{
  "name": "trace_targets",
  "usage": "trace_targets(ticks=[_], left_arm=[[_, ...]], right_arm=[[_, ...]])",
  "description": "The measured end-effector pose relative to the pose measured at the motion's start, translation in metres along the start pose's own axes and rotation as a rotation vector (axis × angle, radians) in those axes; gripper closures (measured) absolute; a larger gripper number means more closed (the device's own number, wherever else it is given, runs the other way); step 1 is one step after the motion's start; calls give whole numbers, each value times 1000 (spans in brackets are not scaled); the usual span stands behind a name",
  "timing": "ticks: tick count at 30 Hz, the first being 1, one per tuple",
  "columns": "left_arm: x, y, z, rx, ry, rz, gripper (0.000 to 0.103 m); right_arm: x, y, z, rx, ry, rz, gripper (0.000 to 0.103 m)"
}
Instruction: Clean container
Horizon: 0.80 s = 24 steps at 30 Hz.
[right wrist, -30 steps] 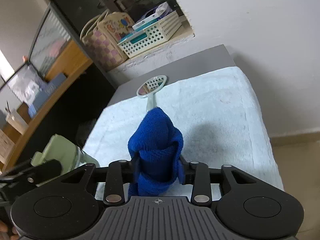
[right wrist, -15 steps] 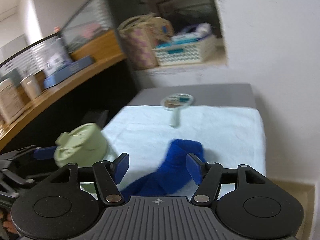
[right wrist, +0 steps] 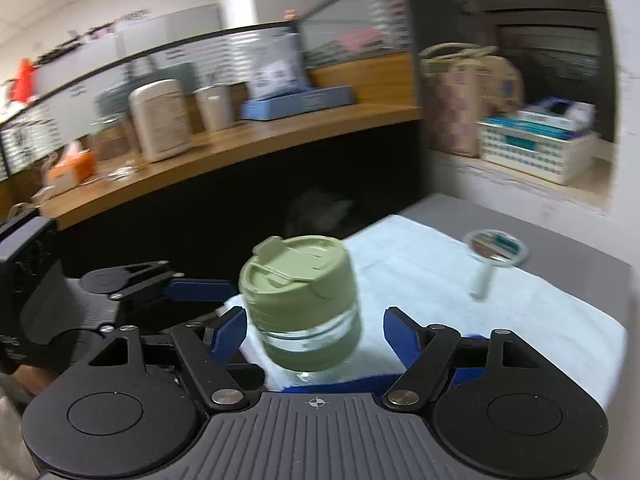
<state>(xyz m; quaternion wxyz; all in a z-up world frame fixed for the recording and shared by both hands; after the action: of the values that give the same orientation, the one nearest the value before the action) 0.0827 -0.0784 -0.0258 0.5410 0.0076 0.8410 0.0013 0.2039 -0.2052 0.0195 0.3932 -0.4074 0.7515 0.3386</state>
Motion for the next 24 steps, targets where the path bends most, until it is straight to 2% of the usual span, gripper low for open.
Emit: trace_targets(ticks=[11,17,21,24], left_arm=[[4,-17,11,-213,-18,-115,7],[2,-27,14,-274,-35,-120,8],[0,-32,21,-279,-61,-115,8],[-2,-29,32,-273,-50,-126,12]], right_arm=[[-9,-8,21,-223,39,-239,24],[-16,-16,35,-342,41,-315,21],[-20,-18,41,-394,26,-356,18],[-22,-21,45,-430,16,-363,15]])
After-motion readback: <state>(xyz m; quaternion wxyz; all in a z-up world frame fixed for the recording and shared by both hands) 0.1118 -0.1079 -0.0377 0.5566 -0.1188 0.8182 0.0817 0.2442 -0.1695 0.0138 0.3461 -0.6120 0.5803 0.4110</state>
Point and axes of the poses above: each gripper's, at about its wrist camera, not at the fingertips, and z roughly the way its jaws point, y to its left, x to its underside, the point moved 3 cm from there along z, roughly the way its jaws point, and after that the axes turned 1 degree about z, right-handed, at the moved point
